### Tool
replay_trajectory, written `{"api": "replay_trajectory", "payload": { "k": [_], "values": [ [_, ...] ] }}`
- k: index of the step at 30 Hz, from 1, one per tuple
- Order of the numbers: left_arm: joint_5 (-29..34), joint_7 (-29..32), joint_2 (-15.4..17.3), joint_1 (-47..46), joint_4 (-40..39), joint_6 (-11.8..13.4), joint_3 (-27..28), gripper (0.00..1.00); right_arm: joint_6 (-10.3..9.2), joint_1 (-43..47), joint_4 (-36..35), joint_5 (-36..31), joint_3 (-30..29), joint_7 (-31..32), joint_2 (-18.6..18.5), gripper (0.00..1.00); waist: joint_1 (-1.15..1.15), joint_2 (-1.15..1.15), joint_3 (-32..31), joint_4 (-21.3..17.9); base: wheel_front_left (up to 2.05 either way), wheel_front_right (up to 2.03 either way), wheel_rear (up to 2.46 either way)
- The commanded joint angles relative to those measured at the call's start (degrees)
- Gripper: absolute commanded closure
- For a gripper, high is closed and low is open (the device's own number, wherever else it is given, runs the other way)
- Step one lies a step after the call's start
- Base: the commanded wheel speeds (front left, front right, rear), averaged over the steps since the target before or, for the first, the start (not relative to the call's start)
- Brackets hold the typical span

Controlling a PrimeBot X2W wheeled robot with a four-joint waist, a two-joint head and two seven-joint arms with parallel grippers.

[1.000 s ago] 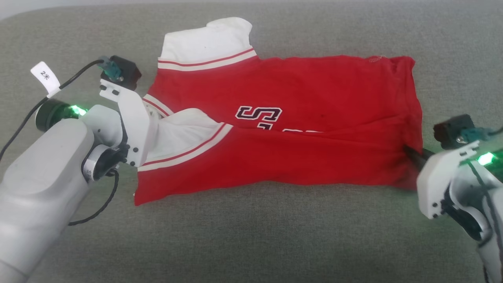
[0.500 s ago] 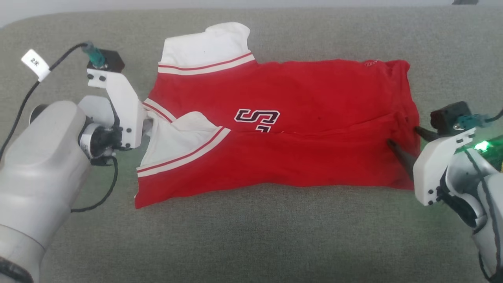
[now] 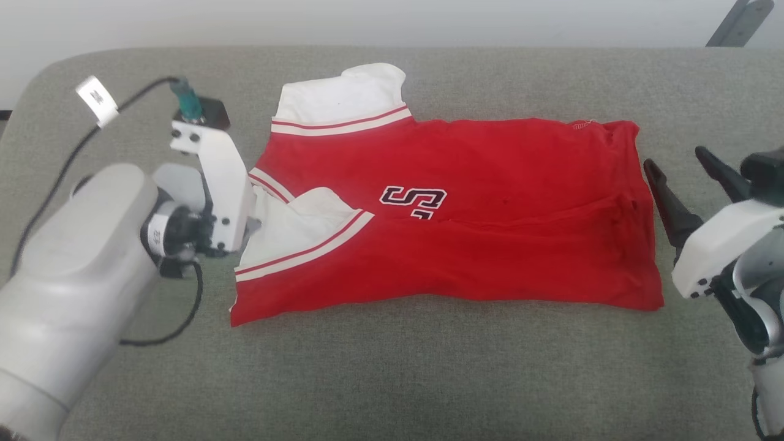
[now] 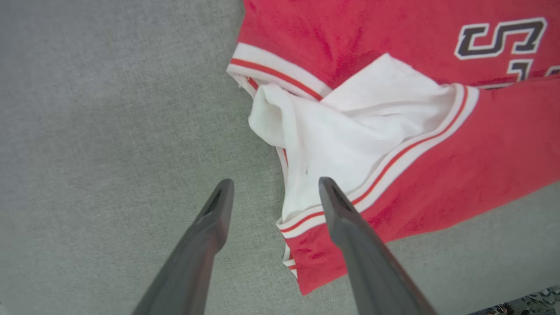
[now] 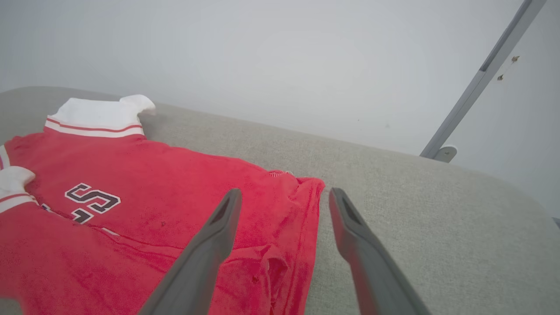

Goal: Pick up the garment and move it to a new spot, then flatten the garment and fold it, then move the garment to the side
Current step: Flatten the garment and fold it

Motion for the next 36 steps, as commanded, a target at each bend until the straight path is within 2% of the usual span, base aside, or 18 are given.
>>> {"api": "replay_trajectory", "payload": {
  "k": [1,7,8,12,14,18,26,36],
  "values": [
    [-0.57,0.78,0.66,0.99,-1.08,0.69,-0.11,0.00,0.02,0.87,-0.84,-1.07,-0.48,-0.95,0.61,0.00,0.00,0.00,-0.19,0.02,0.00,0.00,0.00],
    [-1.94,5.59,3.35,5.93,-10.75,6.52,-0.46,0.00,0.01,2.78,-5.35,-5.73,-6.88,-4.65,5.37,0.00,0.00,0.00,-0.47,-0.77,0.00,0.00,0.00],
    [-2.34,7.23,4.40,7.53,-13.29,8.71,-0.68,0.00,0.01,3.07,-6.52,-7.03,-8.47,-5.06,6.77,0.00,0.00,0.00,-0.31,-1.29,0.00,0.00,0.00],
    [-2.89,9.00,6.83,10.28,-16.99,12.53,-0.54,0.00,0.01,3.89,-8.79,-8.18,-10.50,-4.44,8.64,0.00,0.00,0.00,0.30,-2.41,0.00,0.00,0.00],
    [-3.30,9.01,7.61,11.50,-18.06,14.03,-0.04,0.00,0.01,4.20,-9.95,-8.50,-11.01,-4.23,9.07,0.00,0.00,0.00,0.70,-2.94,0.00,0.00,0.00],
    [-3.71,7.44,8.61,13.66,-18.30,15.48,0.73,0.00,0.01,4.80,-11.65,-8.49,-12.08,-3.93,10.00,0.00,0.00,0.00,1.56,-3.91,0.00,0.00,0.00],
    [-5.35,1.36,6.85,17.38,-13.35,14.22,2.47,0.00,0.01,6.03,-13.31,-8.58,-13.03,-2.66,10.91,0.00,0.00,0.00,2.42,-5.01,0.00,0.00,0.00],
    [-5.85,-6.80,3.46,18.15,-4.66,8.03,3.95,0.00,0.01,7.46,-15.79,-7.47,-13.44,2.12,9.80,0.00,0.00,0.00,4.51,-5.08,0.00,0.00,0.00]
  ]
}}
